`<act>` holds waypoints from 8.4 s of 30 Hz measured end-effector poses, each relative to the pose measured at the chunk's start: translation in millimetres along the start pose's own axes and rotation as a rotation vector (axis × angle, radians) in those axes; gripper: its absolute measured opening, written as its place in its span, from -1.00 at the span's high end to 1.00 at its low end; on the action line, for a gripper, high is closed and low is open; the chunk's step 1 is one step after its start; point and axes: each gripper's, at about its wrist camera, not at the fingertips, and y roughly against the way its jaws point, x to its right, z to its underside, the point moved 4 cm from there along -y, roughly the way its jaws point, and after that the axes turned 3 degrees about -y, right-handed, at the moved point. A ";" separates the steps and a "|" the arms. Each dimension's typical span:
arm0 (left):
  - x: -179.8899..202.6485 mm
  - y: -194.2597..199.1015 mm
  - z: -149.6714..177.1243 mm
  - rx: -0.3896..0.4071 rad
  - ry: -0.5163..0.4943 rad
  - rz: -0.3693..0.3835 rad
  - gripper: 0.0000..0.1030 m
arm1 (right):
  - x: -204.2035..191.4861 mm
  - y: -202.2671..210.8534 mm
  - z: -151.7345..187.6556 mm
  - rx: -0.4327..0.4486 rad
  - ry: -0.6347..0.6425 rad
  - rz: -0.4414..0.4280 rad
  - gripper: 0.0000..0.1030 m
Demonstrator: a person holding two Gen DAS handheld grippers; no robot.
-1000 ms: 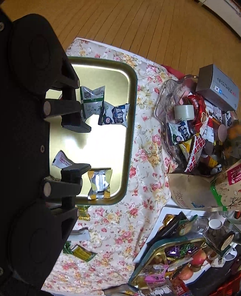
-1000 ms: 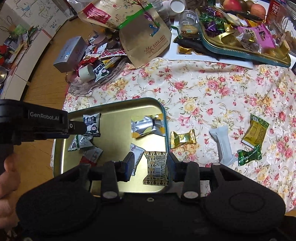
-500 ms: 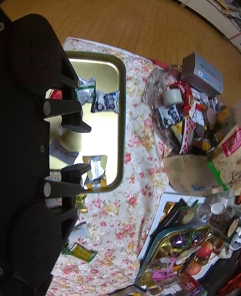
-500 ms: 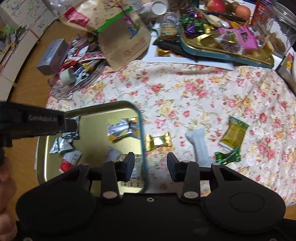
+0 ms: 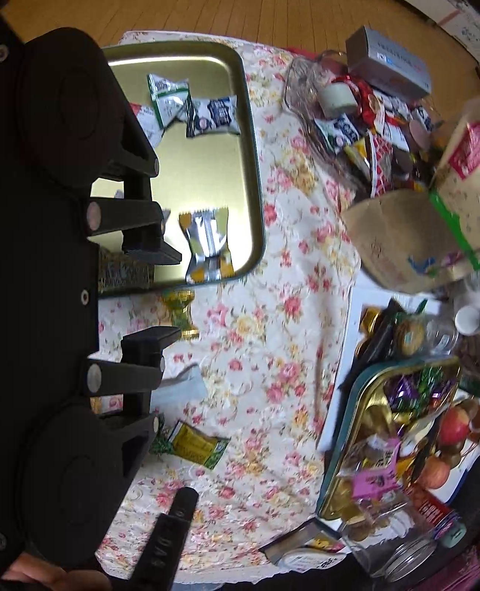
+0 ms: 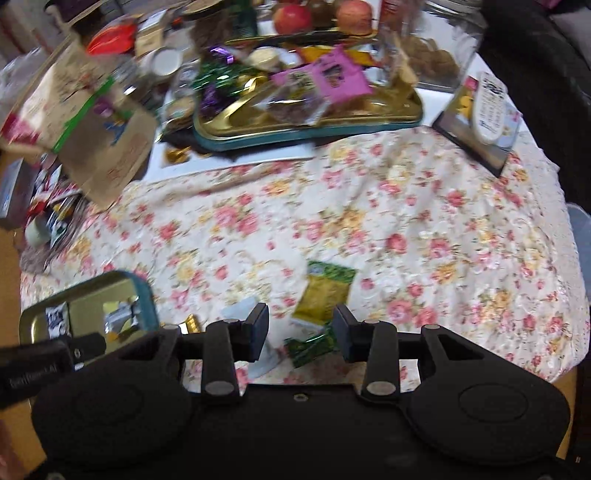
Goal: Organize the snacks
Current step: 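Move both grippers back toward the remaining snacks on the tablecloth, then grasp the gold wrapped candy with the left gripper, then grasp the yellow-green packet with the right gripper while the left holds the candy, then carry the candy over the gold tray and open the left gripper, then lower the yellow-green packet into the gold tray and open the right gripper, then move both grippers from the tray toward the white packet and green candy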
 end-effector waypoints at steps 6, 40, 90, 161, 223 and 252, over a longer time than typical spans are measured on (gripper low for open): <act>34.7 -21.1 -0.6 -0.046 -0.068 -0.006 0.14 | 41.4 -3.9 -11.7 -0.012 -0.097 0.002 0.20; 72.4 -107.5 17.0 -0.062 -0.691 -0.217 0.12 | 90.5 6.9 7.9 -0.141 -0.197 -0.132 0.20; 124.2 -128.1 3.4 -0.236 -0.058 -0.006 0.41 | 74.3 -71.5 1.1 -0.036 -0.204 -0.067 0.12; 52.4 2.4 27.7 0.052 -0.034 -0.096 0.50 | 38.7 44.3 1.6 0.055 -0.229 -0.161 0.16; -135.6 10.4 66.1 -0.008 0.360 -0.077 0.36 | -177.8 16.0 70.2 -0.079 0.348 -0.374 0.05; -20.0 -12.2 45.2 -0.059 0.129 -0.057 0.36 | -79.2 15.7 26.2 -0.101 0.030 -0.151 0.09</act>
